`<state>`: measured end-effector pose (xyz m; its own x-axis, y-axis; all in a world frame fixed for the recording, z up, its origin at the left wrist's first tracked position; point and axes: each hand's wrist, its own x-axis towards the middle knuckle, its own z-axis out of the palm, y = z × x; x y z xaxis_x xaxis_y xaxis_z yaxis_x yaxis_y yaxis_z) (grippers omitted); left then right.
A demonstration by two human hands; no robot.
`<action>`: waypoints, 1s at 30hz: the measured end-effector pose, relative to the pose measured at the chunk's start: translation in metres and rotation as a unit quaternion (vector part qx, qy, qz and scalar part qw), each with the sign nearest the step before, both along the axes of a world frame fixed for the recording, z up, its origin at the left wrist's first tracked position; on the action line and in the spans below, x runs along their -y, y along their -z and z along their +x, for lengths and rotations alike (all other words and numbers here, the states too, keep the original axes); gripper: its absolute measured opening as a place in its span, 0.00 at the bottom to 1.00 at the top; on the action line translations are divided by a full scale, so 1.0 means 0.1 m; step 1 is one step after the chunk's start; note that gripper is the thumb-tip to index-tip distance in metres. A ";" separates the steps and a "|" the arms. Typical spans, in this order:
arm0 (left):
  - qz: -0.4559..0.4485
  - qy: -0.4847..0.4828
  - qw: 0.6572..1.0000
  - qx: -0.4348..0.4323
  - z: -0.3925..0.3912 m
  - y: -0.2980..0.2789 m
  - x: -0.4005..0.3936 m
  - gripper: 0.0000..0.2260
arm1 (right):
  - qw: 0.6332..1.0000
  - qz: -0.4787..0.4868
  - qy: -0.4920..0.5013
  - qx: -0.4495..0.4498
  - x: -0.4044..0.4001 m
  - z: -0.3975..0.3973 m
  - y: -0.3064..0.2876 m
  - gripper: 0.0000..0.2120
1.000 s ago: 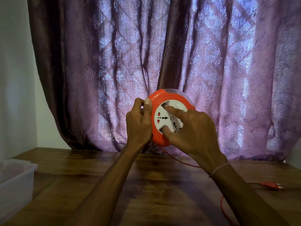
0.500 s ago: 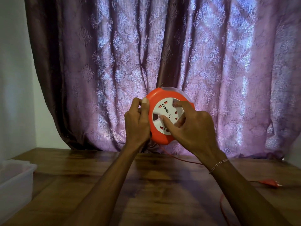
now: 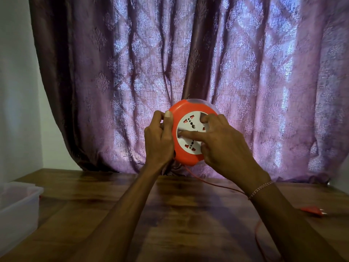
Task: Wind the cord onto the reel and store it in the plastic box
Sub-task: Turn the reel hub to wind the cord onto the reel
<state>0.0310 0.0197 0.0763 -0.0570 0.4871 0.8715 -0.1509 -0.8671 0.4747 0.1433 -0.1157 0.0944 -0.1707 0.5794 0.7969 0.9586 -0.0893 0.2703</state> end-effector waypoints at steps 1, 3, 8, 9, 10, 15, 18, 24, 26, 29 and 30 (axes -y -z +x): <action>0.000 -0.002 1.000 0.000 0.00 0.00 0.00 0.16 | 1.000 0.010 0.002 0.004 -0.01 0.01 0.01 0.29; 0.003 -0.008 1.000 -0.001 0.01 0.00 0.00 0.16 | 0.999 0.031 0.005 0.012 -0.03 0.02 0.02 0.28; 0.009 -0.015 1.000 0.010 0.02 0.00 0.03 0.16 | 0.993 0.108 0.010 -0.041 -0.06 -0.01 0.07 0.27; 0.008 -0.012 1.000 0.011 0.02 0.00 0.03 0.15 | 0.990 0.131 0.007 -0.060 -0.08 -0.02 0.09 0.27; 0.006 -0.009 1.000 0.009 0.03 -0.01 0.03 0.15 | 0.985 0.152 0.007 -0.081 -0.09 -0.03 0.09 0.28; 0.011 -0.006 1.000 0.001 0.05 -0.01 0.05 0.15 | 0.972 0.181 -0.006 -0.152 -0.13 -0.07 0.09 0.34; 0.017 -0.006 1.000 0.001 0.05 0.00 0.05 0.15 | 0.971 0.188 -0.005 -0.150 -0.13 -0.07 0.09 0.33; 0.003 -0.004 1.000 0.005 0.03 0.00 0.04 0.16 | 0.978 0.180 -0.070 -0.079 -0.06 -0.01 0.03 0.17; 0.000 -0.004 1.000 0.007 0.03 -0.01 0.04 0.17 | 0.986 0.129 -0.097 -0.043 -0.03 0.02 -0.01 0.09; -0.007 -0.005 1.000 0.010 0.02 -0.01 0.04 0.16 | 0.998 0.046 -0.038 0.010 0.02 0.02 -0.05 0.22; -0.009 -0.002 1.000 0.011 0.01 -0.02 0.04 0.16 | 1.000 0.021 -0.012 0.012 0.03 0.01 -0.05 0.24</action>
